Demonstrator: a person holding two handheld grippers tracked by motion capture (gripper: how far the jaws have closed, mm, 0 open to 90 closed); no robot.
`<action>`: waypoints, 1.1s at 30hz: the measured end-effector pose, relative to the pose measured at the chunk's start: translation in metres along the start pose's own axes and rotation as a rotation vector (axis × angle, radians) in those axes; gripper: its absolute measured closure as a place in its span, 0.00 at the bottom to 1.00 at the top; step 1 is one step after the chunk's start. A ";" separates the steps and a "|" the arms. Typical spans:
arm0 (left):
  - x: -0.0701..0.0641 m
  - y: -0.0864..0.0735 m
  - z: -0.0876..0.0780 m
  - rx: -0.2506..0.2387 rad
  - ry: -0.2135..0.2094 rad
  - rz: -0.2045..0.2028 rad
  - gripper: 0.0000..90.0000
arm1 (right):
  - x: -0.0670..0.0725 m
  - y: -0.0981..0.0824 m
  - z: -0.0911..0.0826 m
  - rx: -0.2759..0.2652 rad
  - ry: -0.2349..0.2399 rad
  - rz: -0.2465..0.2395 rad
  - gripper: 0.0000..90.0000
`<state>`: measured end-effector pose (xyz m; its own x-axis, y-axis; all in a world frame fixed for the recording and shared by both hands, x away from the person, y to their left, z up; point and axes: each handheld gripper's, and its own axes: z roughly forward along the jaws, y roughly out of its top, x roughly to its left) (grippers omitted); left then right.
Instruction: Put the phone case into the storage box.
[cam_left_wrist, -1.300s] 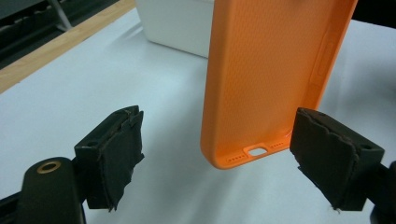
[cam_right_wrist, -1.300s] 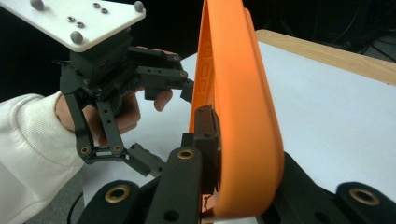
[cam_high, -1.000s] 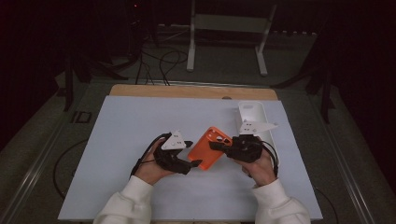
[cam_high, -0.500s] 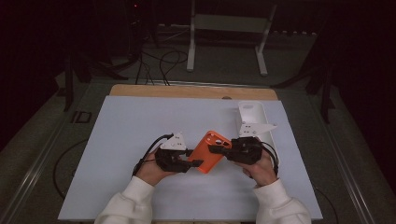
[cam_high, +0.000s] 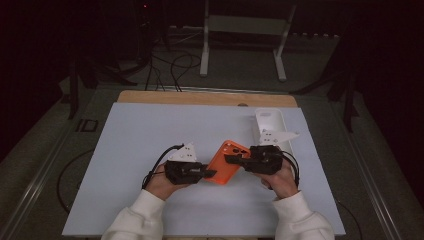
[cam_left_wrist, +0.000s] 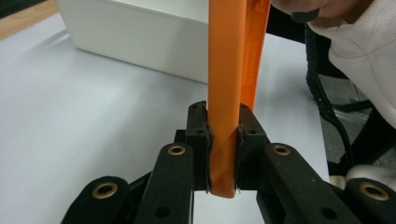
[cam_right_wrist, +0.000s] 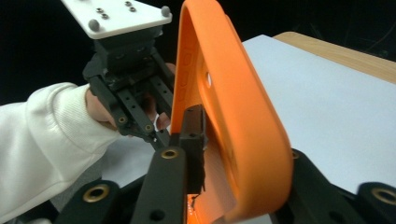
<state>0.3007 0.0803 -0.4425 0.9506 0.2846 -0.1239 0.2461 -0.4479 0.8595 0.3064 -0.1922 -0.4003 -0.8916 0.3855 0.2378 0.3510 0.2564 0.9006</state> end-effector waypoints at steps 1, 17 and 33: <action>0.000 0.000 0.000 -0.002 0.005 0.002 0.89 | 0.000 0.000 0.000 0.001 -0.004 0.002 0.80; -0.003 0.002 -0.004 -0.018 0.083 0.001 0.90 | -0.003 -0.001 0.001 -0.012 -0.111 0.071 0.30; -0.004 0.003 -0.006 -0.006 0.199 -0.016 0.89 | 0.000 -0.002 -0.005 -0.055 -0.209 0.073 0.09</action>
<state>0.2969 0.0830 -0.4363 0.8904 0.4537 -0.0372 0.2587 -0.4370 0.8614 0.3039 -0.1972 -0.4004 -0.7834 0.5782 0.2279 0.3917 0.1746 0.9034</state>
